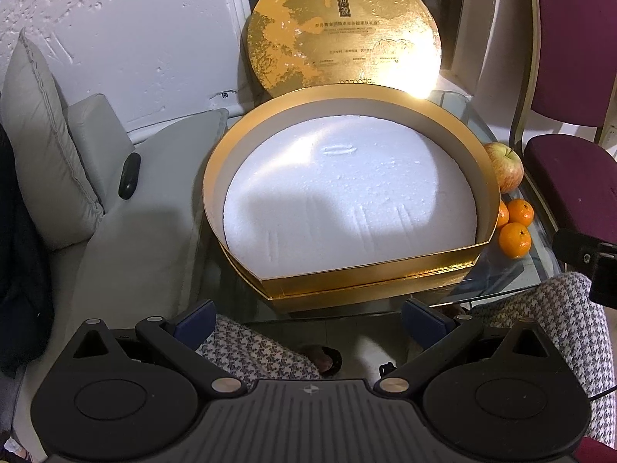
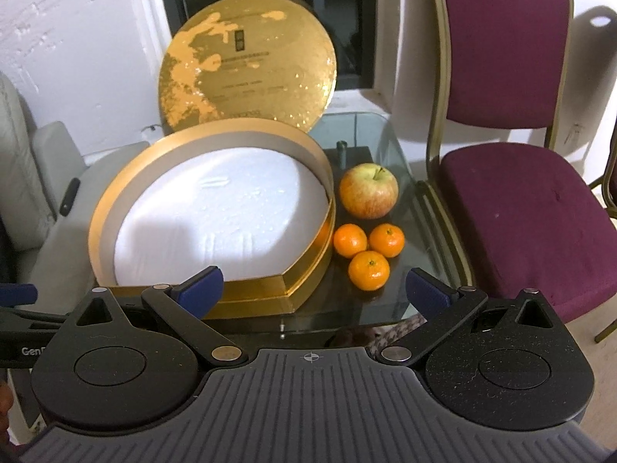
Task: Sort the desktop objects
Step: 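Move the right gripper toward the mandarin oranges beside the apple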
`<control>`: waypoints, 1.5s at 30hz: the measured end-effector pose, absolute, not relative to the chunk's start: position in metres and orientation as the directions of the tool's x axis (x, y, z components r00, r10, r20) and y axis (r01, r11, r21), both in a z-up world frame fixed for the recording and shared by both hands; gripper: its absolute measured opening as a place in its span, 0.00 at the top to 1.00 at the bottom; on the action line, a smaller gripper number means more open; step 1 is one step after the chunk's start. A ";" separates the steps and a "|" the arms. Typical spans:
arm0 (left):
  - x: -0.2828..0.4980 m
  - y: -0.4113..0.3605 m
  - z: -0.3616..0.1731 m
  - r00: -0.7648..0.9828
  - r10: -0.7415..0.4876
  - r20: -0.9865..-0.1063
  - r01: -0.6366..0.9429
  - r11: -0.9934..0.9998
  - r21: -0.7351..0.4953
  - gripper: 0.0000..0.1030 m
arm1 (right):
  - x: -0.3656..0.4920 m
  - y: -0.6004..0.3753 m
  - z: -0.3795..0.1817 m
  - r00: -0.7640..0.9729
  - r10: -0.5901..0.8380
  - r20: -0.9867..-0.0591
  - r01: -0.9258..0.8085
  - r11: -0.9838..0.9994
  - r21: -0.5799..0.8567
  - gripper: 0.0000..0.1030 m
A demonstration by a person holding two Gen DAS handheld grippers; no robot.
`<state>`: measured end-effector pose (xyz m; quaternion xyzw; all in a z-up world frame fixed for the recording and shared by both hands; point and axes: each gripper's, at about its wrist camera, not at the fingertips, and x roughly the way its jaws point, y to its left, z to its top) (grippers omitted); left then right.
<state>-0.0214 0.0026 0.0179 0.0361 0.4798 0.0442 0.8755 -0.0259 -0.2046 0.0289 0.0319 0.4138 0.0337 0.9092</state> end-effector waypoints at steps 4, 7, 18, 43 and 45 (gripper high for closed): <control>-0.021 0.001 0.018 0.535 0.114 -0.837 -0.044 0.993 0.107 0.01 | -0.021 -0.206 0.028 0.657 0.090 -0.748 -0.038 0.996 0.086 0.00; -0.021 0.002 0.018 0.534 0.115 -0.837 -0.045 0.993 0.108 0.01 | -0.023 -0.204 0.029 0.657 0.094 -0.748 -0.041 0.995 0.089 0.00; -0.019 0.000 0.017 0.532 0.114 -0.839 -0.035 0.993 0.112 0.01 | -0.027 -0.206 0.027 0.642 0.093 -0.761 -0.045 0.995 0.084 0.00; -0.006 -0.014 0.008 0.493 0.114 -0.862 0.006 0.991 0.134 0.01 | -0.011 -0.219 0.015 0.619 0.105 -0.779 -0.013 0.992 0.124 0.00; -0.005 -0.015 0.006 0.486 0.111 -0.867 0.018 0.991 0.136 0.01 | -0.011 -0.221 0.012 0.618 0.104 -0.779 -0.008 0.992 0.126 0.00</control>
